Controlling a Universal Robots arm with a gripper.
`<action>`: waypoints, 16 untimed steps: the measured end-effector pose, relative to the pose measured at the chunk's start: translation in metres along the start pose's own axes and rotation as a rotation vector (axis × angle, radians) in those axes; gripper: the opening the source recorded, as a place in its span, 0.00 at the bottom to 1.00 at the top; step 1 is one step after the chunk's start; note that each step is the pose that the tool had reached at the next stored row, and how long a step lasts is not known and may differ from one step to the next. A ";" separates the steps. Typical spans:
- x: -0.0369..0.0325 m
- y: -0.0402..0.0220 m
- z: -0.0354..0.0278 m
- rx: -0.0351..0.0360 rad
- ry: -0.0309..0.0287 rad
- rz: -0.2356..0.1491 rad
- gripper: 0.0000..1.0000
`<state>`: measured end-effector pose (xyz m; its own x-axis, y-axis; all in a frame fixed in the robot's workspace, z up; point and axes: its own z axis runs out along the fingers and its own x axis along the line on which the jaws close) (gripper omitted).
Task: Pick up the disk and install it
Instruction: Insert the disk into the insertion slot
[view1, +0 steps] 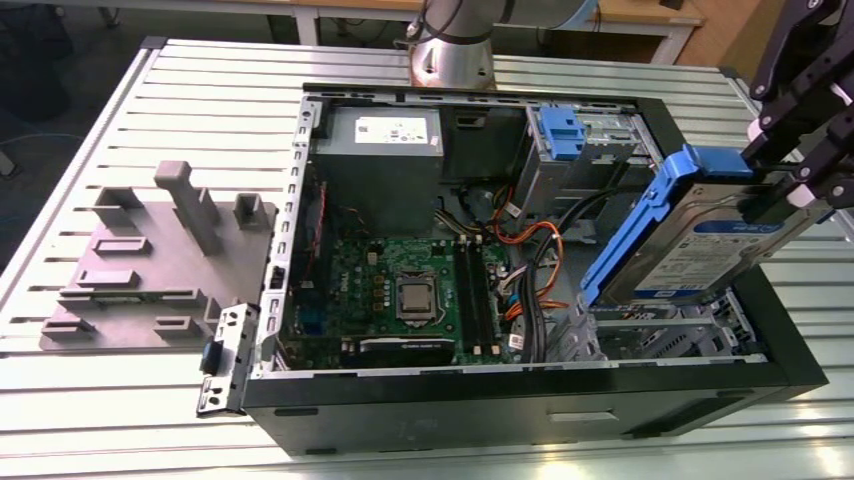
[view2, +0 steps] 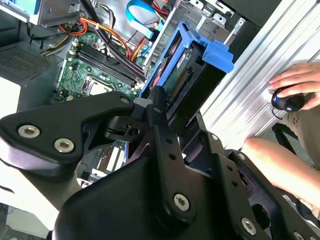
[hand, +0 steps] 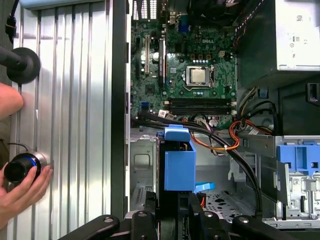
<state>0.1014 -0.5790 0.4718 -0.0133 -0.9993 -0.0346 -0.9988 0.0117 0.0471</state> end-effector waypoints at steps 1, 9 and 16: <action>0.0000 0.0000 0.0000 0.0000 0.0000 0.000 0.35; 0.0001 -0.0020 0.0044 0.0000 -0.0002 0.000 0.35; -0.0001 -0.0132 0.0065 -0.0002 -0.0001 0.000 0.35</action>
<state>0.1142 -0.5788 0.4646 -0.0133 -0.9993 -0.0347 -0.9988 0.0116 0.0474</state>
